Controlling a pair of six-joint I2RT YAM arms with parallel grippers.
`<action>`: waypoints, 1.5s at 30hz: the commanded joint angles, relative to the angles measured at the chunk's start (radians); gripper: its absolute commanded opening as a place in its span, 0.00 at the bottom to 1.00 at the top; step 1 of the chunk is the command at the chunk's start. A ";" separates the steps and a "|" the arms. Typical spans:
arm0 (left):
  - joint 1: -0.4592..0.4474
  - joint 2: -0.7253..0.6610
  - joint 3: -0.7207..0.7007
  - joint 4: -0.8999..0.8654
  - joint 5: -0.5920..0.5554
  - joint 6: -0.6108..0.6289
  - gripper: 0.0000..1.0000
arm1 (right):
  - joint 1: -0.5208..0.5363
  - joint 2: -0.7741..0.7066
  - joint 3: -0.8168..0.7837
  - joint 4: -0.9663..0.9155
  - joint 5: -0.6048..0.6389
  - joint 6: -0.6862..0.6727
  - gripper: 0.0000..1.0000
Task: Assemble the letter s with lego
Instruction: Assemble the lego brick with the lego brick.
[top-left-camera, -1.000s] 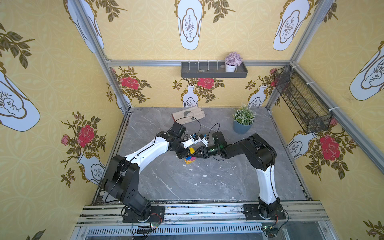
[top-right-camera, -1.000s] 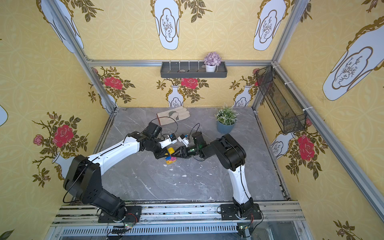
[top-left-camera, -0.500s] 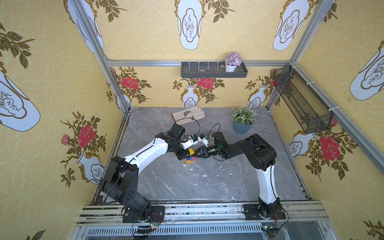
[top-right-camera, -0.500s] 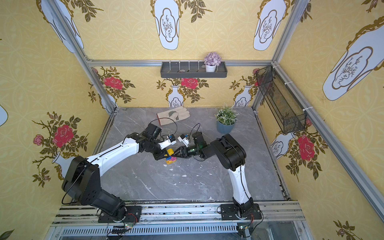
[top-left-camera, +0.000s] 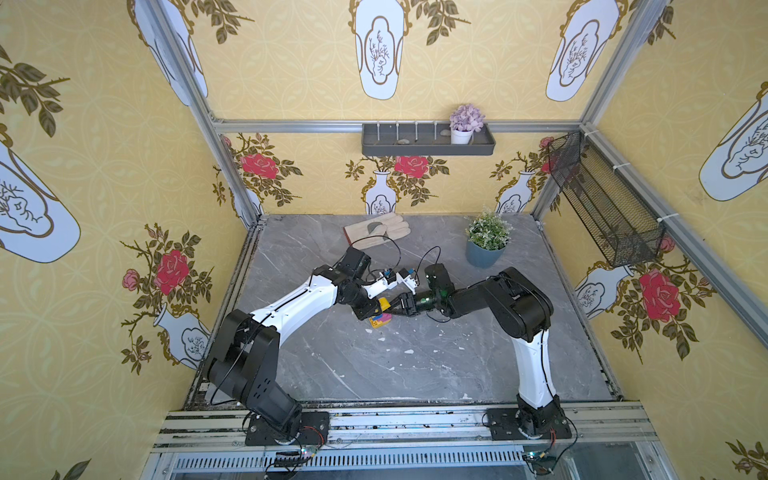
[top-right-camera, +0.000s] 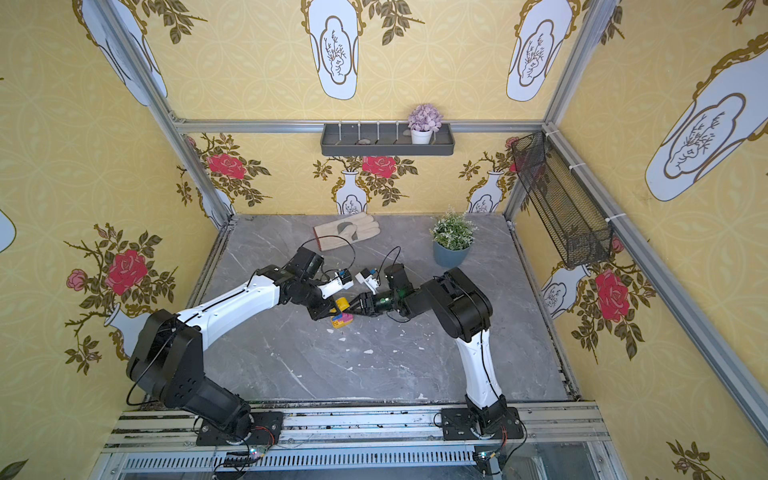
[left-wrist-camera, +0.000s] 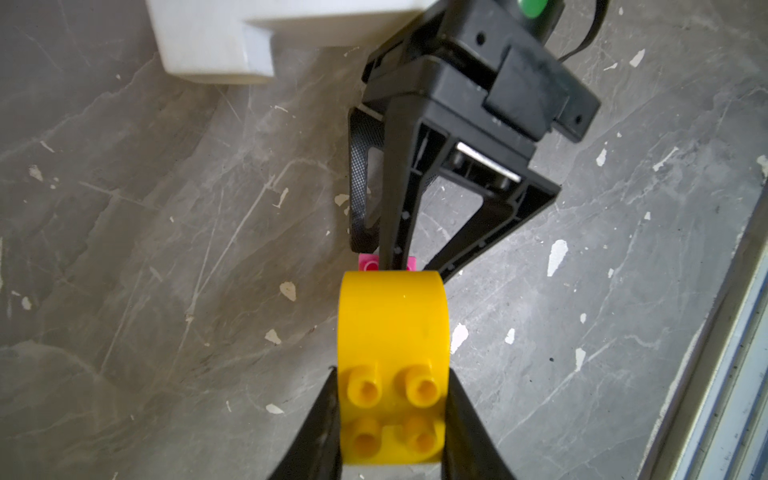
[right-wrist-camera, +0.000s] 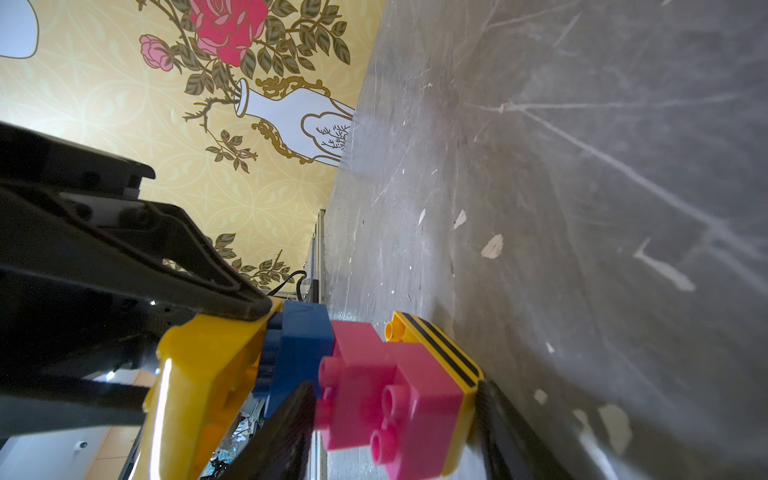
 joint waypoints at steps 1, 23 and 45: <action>0.001 0.017 0.007 0.014 0.007 0.001 0.11 | -0.010 0.041 -0.035 -0.359 0.304 -0.055 0.63; -0.001 0.046 0.000 0.011 -0.006 0.010 0.11 | -0.012 0.044 -0.026 -0.362 0.310 -0.053 0.63; -0.001 0.043 -0.051 0.051 0.029 0.036 0.10 | -0.013 0.044 -0.038 -0.347 0.315 -0.046 0.63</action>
